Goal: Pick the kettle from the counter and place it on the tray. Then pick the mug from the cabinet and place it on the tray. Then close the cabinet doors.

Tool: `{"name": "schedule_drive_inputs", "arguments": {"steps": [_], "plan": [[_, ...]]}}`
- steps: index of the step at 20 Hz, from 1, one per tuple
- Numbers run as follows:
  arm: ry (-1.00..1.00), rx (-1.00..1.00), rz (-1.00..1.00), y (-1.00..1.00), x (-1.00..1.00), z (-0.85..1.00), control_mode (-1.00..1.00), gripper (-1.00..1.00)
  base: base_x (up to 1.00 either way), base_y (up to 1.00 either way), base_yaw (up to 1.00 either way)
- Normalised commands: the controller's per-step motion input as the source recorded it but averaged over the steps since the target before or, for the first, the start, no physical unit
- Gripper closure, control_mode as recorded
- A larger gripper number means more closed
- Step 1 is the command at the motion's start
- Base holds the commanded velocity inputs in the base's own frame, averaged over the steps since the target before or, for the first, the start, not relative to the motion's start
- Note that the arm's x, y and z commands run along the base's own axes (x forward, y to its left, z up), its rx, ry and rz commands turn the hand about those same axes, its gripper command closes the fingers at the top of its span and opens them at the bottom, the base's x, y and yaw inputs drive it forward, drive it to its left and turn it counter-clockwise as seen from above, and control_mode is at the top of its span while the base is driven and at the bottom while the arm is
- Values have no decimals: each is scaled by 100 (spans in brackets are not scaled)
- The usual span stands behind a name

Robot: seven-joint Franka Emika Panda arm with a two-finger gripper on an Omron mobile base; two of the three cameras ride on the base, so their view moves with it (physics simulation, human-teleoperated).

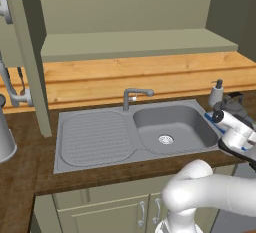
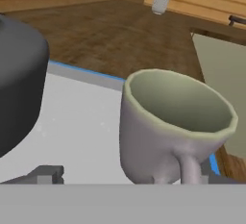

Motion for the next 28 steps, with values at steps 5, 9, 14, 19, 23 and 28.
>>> {"name": "schedule_drive_inputs", "arguments": {"steps": [5, 9, 14, 19, 23, 28], "plan": [[-6, 0, 2, 24, 0, 6, -100, -100, 0, 0, 0], [0, 0, 0, 2, 13, -9, -100, -100, 0, 0, 0], [0, 0, 2, 0, 20, -35, -100, -100, 0, 0, 0], [0, 0, 0, 2, 3, -8, -100, -100, 0, 0, 0], [0, 0, 0, 11, -19, 20, -100, -100, 0, 0, 0], [6, 0, -5, 2, -23, 15, -100, -100, 0, 0, 0]]}}
